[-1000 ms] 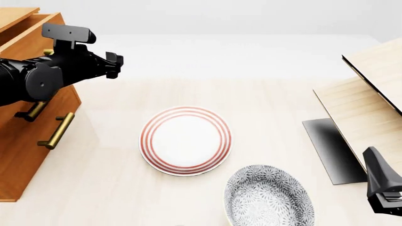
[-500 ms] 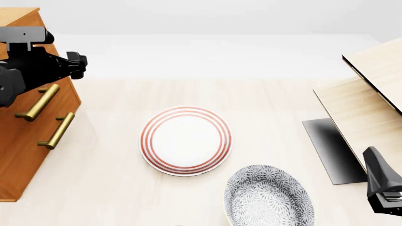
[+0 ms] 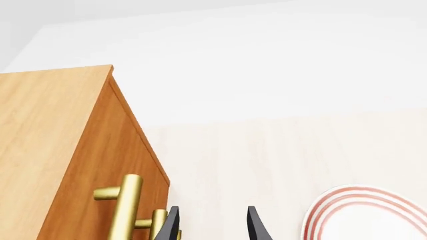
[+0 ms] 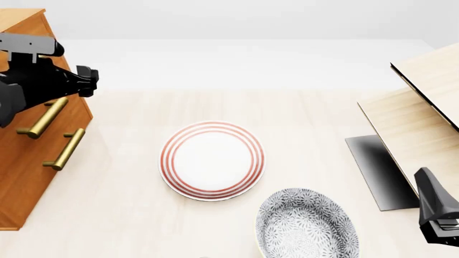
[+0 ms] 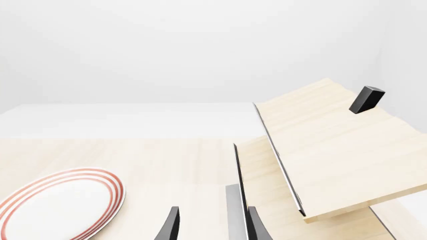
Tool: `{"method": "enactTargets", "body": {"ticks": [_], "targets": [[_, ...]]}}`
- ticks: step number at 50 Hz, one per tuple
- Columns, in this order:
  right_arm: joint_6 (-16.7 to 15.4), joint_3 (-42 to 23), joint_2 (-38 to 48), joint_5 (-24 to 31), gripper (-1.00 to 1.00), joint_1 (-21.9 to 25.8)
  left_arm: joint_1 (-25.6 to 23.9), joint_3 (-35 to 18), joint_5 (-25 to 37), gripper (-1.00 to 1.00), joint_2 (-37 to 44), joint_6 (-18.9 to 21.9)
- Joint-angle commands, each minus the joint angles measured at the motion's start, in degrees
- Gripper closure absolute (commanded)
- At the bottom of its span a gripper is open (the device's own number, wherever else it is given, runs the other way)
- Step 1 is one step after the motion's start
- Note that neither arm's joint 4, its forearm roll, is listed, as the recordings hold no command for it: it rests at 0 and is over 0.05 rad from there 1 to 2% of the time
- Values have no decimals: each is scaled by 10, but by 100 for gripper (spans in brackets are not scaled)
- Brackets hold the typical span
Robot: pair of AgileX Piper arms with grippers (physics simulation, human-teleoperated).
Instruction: Close the top drawer of the cabinet.
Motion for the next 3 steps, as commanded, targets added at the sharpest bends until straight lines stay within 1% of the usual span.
{"method": "enactTargets", "body": {"ticks": [1, 3], "targets": [[0, 0, 0, 0, -100, 0, 64, 6, 0, -100, -33, 1], [0, 0, 0, 0, -100, 0, 64, 6, -1, -100, -33, 1]]}}
